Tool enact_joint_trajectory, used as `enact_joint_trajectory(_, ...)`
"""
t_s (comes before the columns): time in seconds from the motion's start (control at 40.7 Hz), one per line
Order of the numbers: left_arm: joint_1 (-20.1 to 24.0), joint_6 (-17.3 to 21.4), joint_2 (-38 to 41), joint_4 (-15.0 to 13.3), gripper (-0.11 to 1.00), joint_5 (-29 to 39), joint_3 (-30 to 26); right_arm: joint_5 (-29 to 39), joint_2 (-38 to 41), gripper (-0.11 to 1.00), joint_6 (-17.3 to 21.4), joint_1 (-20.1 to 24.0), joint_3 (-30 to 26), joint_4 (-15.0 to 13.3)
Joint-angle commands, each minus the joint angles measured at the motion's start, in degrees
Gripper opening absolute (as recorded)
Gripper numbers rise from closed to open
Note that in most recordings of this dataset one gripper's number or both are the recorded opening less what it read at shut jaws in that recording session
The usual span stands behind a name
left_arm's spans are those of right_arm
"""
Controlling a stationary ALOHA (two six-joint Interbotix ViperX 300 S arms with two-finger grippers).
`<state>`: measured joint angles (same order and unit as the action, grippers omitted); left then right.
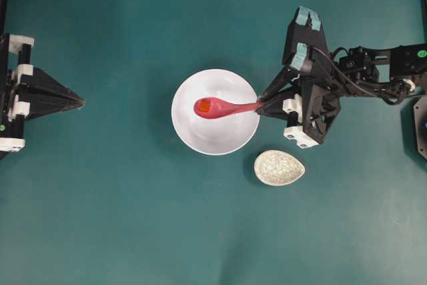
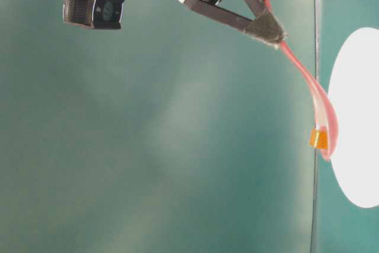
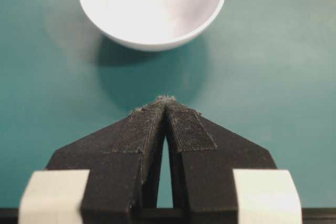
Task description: Grip the spoon and scoop the red block from the bowl with right arm.
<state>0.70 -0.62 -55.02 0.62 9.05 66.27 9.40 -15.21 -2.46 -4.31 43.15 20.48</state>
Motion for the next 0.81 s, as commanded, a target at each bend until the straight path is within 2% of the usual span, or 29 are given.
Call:
enact_joint_trajectory(0.0,0.09,0.00,0.26,0.09,0.00,-0.26,-1.58,-0.53,-1.32,0.25,0.00,0.18,-1.14,0.18)
enact_joint_trajectory(0.466,0.00,0.00,0.18,0.09,0.00,-0.26,-1.67,0.35,-3.34,0.25,-0.09,0.18,-2.81,0.18)
enact_joint_trajectory(0.785,0.00,-0.09,0.18,0.09,0.00,-0.26,-1.67,3.96,-4.83,0.25,-0.09,0.18,-4.48,0.26)
